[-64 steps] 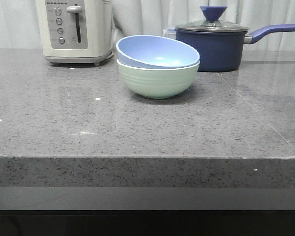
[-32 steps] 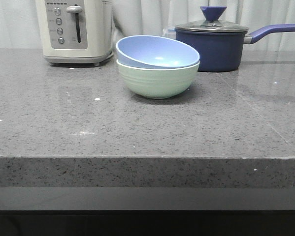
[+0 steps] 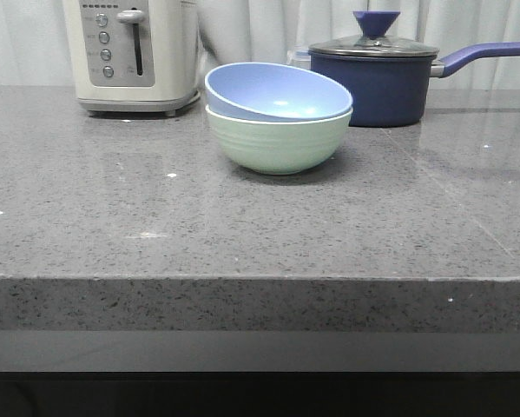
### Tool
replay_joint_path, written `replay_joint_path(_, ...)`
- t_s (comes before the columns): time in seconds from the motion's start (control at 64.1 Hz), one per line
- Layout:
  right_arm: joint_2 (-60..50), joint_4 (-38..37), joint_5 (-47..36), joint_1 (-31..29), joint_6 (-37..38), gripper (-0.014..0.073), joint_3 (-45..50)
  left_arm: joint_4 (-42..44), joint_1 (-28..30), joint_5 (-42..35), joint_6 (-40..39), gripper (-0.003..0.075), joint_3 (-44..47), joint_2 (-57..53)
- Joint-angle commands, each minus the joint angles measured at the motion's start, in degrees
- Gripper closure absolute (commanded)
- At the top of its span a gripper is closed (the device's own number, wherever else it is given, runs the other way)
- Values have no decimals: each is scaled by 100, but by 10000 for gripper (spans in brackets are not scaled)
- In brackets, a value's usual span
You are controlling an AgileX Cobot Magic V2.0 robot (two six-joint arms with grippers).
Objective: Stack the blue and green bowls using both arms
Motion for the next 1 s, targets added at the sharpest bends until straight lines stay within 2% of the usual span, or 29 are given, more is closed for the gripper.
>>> replay_joint_path(0.0,5,-92,-373,-19,-9,649,-115,-43,3,-391,-33,740,-136,-36)
replay_joint_path(0.265,5,-92,-373,-19,-9,649,-115,-43,-11,-416,-33,740,-120,-60)
replay_joint_path(0.375,5,-92,-381,-19,-9,649,-115,114,-7,-753,10,740,120,-407)
replay_joint_path(0.468,5,-92,-381,-19,-9,649,-115,515,107,-1522,8,740,636,-885)
replay_joint_path(0.812,5,-92,-381,-19,-9,649,-115,332,681,-5023,8,740,3844,-3338)
replay_joint_path(0.905,5,-92,-381,-19,-9,649,-115,224,681,-5613,8,740,4529,-3957)
replay_joint_path(0.984,5,-92,-381,-19,-9,649,-115,171,714,-5819,8,740,4862,-4321)
